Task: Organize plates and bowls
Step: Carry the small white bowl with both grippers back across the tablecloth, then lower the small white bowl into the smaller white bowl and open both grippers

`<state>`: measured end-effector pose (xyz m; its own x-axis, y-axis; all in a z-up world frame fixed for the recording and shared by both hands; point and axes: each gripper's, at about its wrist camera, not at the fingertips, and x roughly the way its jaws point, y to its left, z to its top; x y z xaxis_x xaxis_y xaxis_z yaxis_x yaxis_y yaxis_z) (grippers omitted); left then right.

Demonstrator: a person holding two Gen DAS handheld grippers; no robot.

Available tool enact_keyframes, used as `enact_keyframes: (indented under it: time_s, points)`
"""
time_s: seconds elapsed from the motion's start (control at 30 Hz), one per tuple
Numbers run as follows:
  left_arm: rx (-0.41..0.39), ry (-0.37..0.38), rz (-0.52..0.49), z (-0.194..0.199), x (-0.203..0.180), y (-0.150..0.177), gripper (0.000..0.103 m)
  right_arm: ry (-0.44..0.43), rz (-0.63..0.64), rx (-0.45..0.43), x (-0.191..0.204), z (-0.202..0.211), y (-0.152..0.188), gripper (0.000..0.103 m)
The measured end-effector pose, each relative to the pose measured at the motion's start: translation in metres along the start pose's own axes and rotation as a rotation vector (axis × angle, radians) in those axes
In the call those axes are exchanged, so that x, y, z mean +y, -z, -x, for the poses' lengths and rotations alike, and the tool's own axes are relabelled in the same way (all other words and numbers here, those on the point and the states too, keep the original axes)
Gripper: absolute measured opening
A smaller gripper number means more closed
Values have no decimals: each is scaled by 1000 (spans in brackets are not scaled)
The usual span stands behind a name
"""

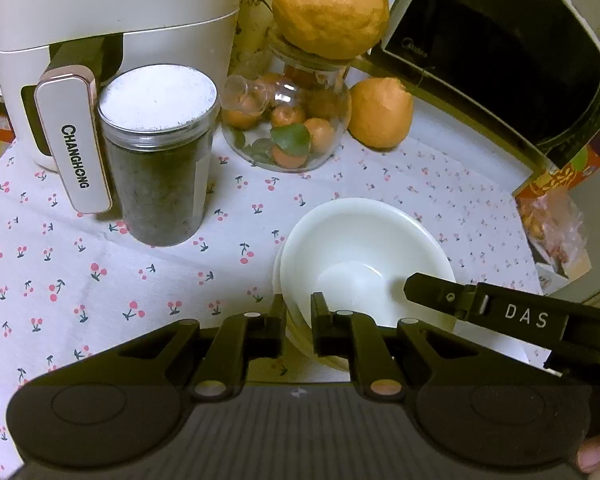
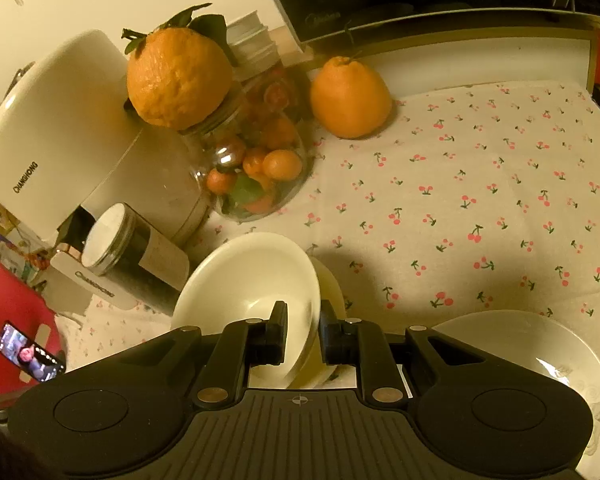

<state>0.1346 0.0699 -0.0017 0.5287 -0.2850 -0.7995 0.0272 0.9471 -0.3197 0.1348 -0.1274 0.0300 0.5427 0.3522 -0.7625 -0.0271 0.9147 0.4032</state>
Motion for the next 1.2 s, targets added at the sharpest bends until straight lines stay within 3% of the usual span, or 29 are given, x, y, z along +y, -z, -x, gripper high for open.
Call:
enact_keyframes:
  time_s: [0.43,0.77,0.93,1.07,1.2]
  points:
    - [10,-36,-53,-7,-5,2,14,20,37,-4,0,2,1,18]
    - [20,-56,-94,-13,-6,5,25,25,36,2,-5,5,-1,19]
    - [16,-51,-114,-14,-4,6,30,23,25,6,-9,6,-2,30]
    - [-2,-30,-131,-13,-2,5,50,18,-9,7,-18,8,-5,52]
    - [-39,-3,-181,-9,-1,7,73,15,-35,-2,-27,11,-8,59]
